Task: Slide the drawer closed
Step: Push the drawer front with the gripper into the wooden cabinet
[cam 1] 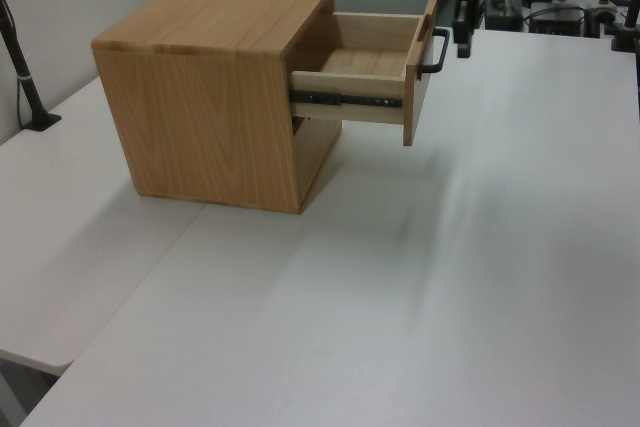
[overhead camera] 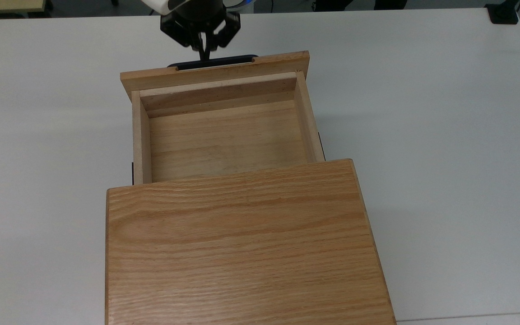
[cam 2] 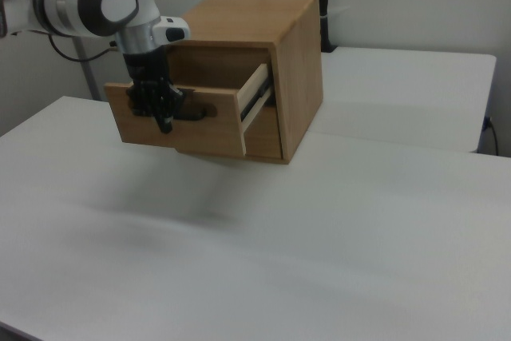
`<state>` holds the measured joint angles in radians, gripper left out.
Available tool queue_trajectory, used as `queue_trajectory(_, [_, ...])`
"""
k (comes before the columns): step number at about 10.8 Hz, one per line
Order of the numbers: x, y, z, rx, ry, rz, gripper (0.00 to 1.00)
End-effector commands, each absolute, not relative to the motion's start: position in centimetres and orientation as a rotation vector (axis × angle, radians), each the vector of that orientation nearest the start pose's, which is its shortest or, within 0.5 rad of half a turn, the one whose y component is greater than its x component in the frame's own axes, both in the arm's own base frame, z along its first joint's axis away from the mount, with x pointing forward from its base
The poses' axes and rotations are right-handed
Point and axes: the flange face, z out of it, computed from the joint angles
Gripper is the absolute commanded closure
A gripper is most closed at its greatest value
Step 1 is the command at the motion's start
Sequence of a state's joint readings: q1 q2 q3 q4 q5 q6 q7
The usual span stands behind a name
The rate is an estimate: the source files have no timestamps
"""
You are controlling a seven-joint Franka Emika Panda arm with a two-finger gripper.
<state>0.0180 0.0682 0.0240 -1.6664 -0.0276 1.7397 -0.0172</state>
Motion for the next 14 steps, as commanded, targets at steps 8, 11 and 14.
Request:
queue_trajectory(8, [65.4,4.6,53.6,-3.030,0.403,-0.466,0.95])
queue_trajectory(11, [67.9,5.3,54.5,-2.925,0.579,-0.712,0.95])
queue_trajectory(14, [69.9,5.8,53.9,-2.853,0.664,-0.865,0.95])
